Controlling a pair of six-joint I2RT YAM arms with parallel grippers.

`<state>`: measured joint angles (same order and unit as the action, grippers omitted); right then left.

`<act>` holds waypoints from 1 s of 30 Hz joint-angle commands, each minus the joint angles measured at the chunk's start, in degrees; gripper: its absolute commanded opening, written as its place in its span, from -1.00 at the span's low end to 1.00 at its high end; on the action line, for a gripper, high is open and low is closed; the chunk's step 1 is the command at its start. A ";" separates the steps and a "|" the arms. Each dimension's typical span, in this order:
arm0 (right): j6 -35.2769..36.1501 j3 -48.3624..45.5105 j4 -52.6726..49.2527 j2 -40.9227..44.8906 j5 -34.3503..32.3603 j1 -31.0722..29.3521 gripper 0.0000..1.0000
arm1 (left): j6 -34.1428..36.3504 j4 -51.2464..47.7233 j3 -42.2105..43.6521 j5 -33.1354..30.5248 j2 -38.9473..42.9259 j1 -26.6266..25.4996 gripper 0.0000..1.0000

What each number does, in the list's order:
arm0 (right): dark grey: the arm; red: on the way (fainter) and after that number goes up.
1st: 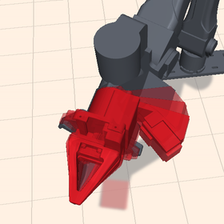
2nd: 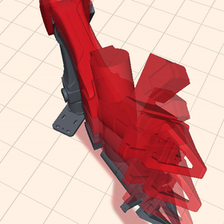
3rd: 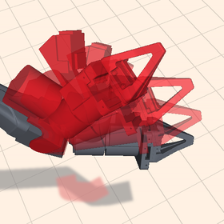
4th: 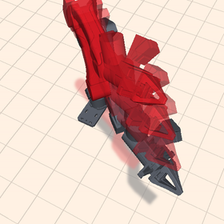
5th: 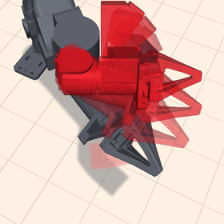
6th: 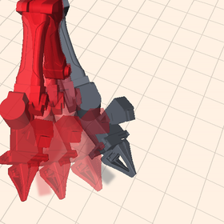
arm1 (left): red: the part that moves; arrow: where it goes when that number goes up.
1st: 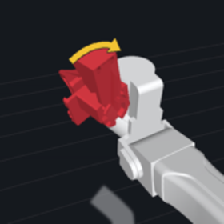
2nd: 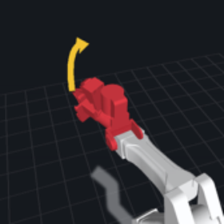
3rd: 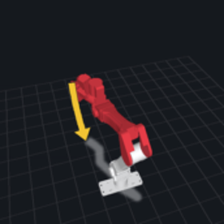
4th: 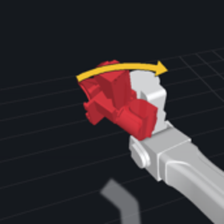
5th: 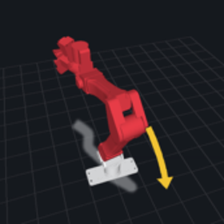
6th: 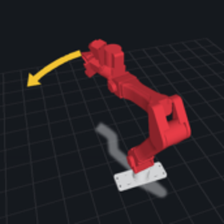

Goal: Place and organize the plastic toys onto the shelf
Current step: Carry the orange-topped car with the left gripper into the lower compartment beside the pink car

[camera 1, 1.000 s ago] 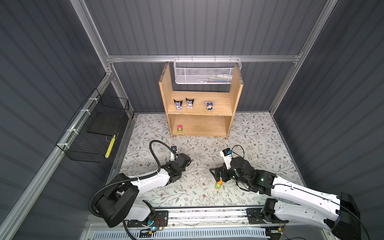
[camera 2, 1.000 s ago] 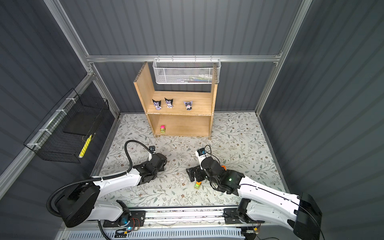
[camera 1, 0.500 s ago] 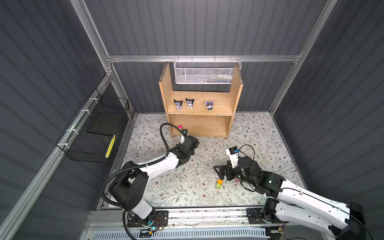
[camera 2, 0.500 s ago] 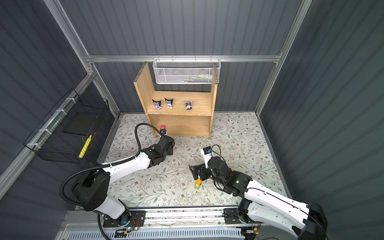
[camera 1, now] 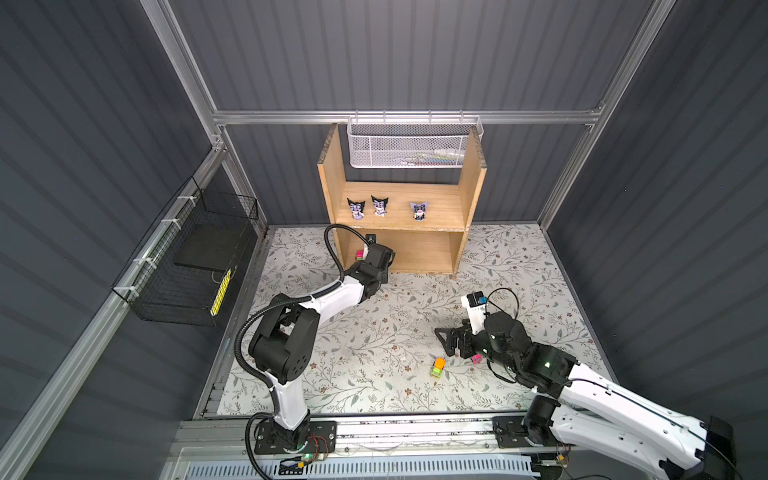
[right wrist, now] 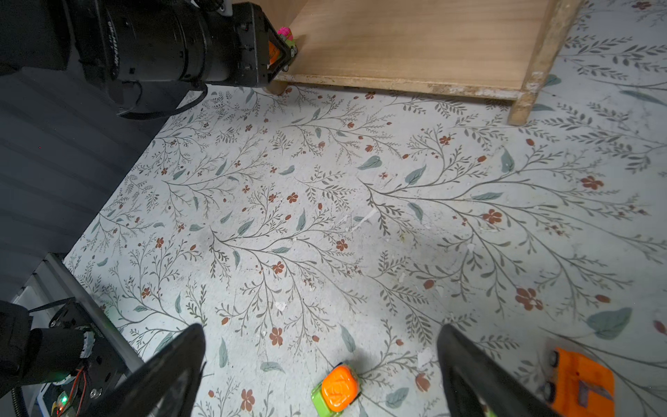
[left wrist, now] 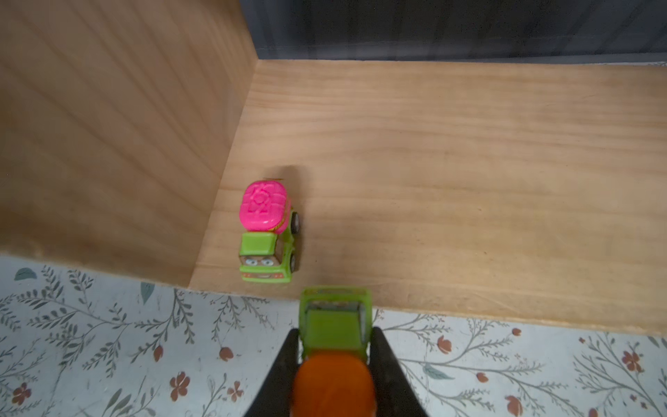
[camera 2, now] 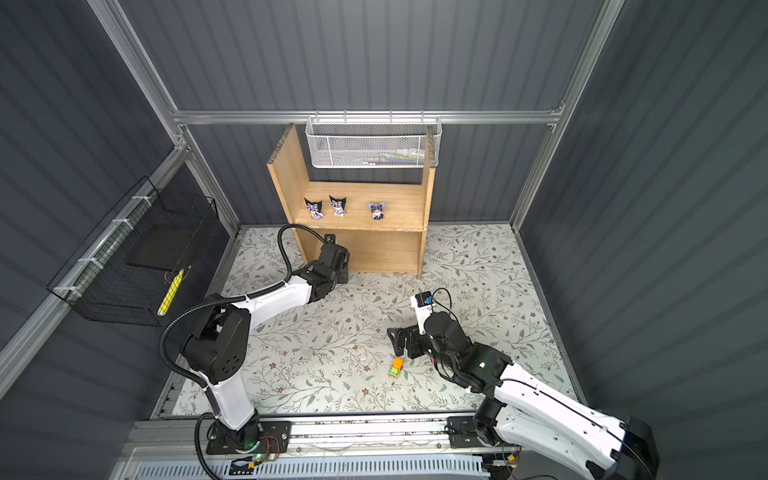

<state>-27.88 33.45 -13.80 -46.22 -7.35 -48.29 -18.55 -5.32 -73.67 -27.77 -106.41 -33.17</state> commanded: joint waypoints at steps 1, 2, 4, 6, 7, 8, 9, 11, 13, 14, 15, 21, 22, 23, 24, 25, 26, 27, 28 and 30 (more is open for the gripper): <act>1.23 -0.45 -0.32 -0.05 1.55 1.47 0.98 | 2.24 0.40 -3.69 1.08 -2.29 0.37 -0.51; 1.26 -0.41 -0.24 -0.25 1.88 1.89 0.98 | 2.37 0.51 -4.32 1.17 -2.88 0.45 -0.51; 1.62 -0.19 0.07 -0.70 2.50 2.62 0.98 | 2.79 0.58 -5.60 1.32 -4.16 0.64 -0.51; 1.77 0.07 0.26 -1.15 2.96 3.15 0.98 | 2.99 0.43 -6.64 1.50 -5.29 0.95 -0.51; 1.72 0.08 0.29 -1.37 3.19 3.37 0.98 | 3.14 0.50 -6.66 1.66 -5.80 1.08 -0.51; 1.68 0.03 0.39 -1.53 3.31 3.54 0.98 | 3.14 0.50 -6.66 1.79 -6.24 1.25 -0.50; 1.71 0.04 0.39 -1.68 3.52 3.73 0.98 | 3.25 0.62 -8.90 2.09 -6.76 1.50 -0.50; 1.71 -0.04 0.45 -1.82 3.64 4.07 0.98 | 3.41 0.66 -9.56 2.06 -7.63 1.85 -0.50; 1.77 -0.05 0.55 -2.03 3.86 4.51 0.98 | 3.32 0.83 -10.04 2.32 -8.46 2.35 -0.50; 1.81 0.00 0.53 -2.10 3.96 4.61 0.98 | 3.33 0.89 -10.24 2.48 -8.70 2.46 -0.50; 1.78 0.04 0.53 -2.19 4.04 4.78 0.98 | 3.34 0.99 -10.53 2.62 -9.05 2.65 -0.50; 1.78 0.04 1.27 -3.38 4.98 5.58 0.98 | 3.00 0.84 -10.67 2.98 -9.55 3.16 -0.49; 1.71 -0.02 1.60 -3.69 5.24 5.66 0.98 | 2.99 0.95 -10.48 2.98 -9.52 3.18 -0.49; 1.67 0.00 1.83 -3.87 5.33 5.74 0.98 | 2.99 0.93 -10.41 2.98 -9.52 3.20 -0.48; 1.60 0.04 2.01 -4.25 5.63 5.75 0.98 | 3.06 0.93 -10.28 2.97 -9.69 3.28 -0.48; 1.60 0.04 2.16 -4.47 5.69 5.84 0.98 | 3.00 0.86 -10.34 3.07 -9.80 3.44 -0.48; 1.60 0.12 2.20 -4.58 5.81 5.83 0.98 | 2.99 0.88 -10.25 3.16 -9.83 3.52 -0.47; 1.60 0.17 2.28 -4.67 5.83 5.84 0.98 | 2.94 0.93 -10.22 3.29 -9.88 3.55 -0.47; 1.62 0.17 2.24 -4.70 5.86 5.90 0.97 | 2.90 0.97 -10.18 3.40 -10.02 3.55 -0.47; 1.61 0.05 2.20 -4.65 5.77 5.93 0.98 | 2.90 1.01 -10.09 3.33 -10.21 3.64 -0.47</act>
<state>-26.57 33.43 -12.82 -50.96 -2.09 -42.68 -16.40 -4.71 -82.61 -25.19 -115.04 -30.65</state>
